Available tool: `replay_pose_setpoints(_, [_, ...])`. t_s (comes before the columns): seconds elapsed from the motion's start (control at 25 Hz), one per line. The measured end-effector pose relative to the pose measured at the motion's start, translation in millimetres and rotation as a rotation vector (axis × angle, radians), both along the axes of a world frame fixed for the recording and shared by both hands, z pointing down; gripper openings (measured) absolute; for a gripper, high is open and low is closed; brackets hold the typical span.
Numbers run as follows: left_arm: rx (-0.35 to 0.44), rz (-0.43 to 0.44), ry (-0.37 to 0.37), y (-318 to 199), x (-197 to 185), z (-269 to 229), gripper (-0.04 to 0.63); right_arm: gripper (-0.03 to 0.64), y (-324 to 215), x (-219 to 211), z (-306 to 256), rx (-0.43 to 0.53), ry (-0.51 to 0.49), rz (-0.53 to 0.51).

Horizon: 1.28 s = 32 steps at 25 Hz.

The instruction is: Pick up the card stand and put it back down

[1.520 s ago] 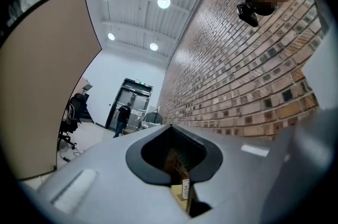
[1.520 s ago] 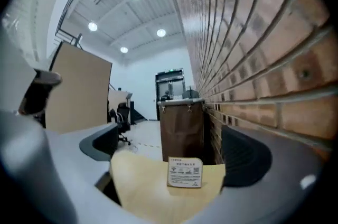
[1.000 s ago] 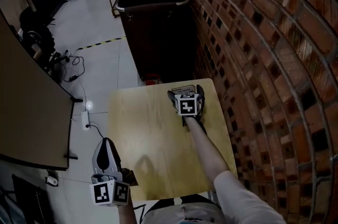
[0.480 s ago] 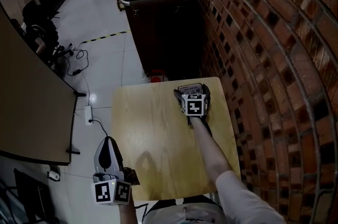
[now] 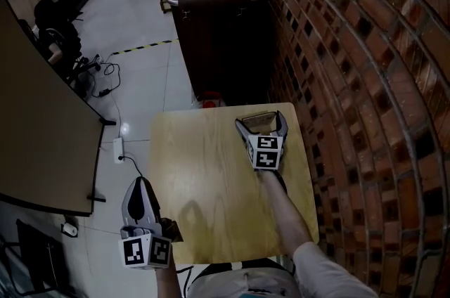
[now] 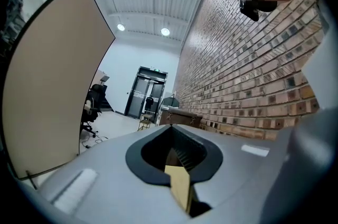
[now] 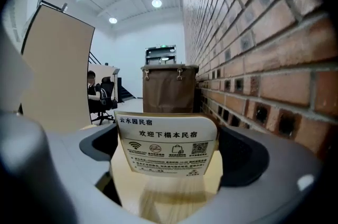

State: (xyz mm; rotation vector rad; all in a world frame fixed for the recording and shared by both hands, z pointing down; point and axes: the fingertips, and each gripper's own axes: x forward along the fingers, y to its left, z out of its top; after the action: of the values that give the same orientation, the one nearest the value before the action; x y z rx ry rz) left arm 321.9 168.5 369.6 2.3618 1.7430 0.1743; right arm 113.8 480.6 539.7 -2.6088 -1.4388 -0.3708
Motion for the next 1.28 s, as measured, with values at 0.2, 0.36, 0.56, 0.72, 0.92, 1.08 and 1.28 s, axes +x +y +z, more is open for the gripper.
replay_pose_setpoints(0.2, [-0.046, 0.047, 0.026, 5.5, -22.5, -17.8, 0.005, 0.574, -56.2, -31.5, -96.3, -0.153, 0.131, -0.023])
replay_pose_setpoints(0.36, [-0.085, 0.102, 0.064, 8.4, -49.8, -32.7, 0.005, 0.574, -124.6, -62.5, -164.8, -0.245, 0.21, -0.053])
replay_pose_setpoints(0.56, [-0.125, 0.159, 0.165, 7.9, -81.6, -53.6, 0.005, 0.574, -198.9, -87.6, -199.9, -0.281, 0.282, -0.08])
replay_pose_setpoints(0.72, [-0.147, 0.171, 0.192, -0.5, -90.3, -63.9, 0.005, 0.574, -229.9, -102.1, -204.6, -0.288, 0.288, -0.072])
replay_pose_setpoints(0.92, [-0.151, 0.161, 0.193, -8.6, -91.6, -65.7, 0.005, 0.574, -246.0, -111.7, -211.2, -0.299, 0.3, -0.069])
replay_pose_setpoints(1.08, [-0.156, 0.168, 0.201, -10.9, -96.0, -69.9, 0.005, 0.574, -249.9, -112.9, -217.4, -0.311, 0.308, -0.072])
replay_pose_setpoints(1.28, [-0.161, 0.178, 0.205, -12.4, -97.9, -71.6, 0.005, 0.574, -252.8, -108.7, -221.5, -0.316, 0.317, -0.084])
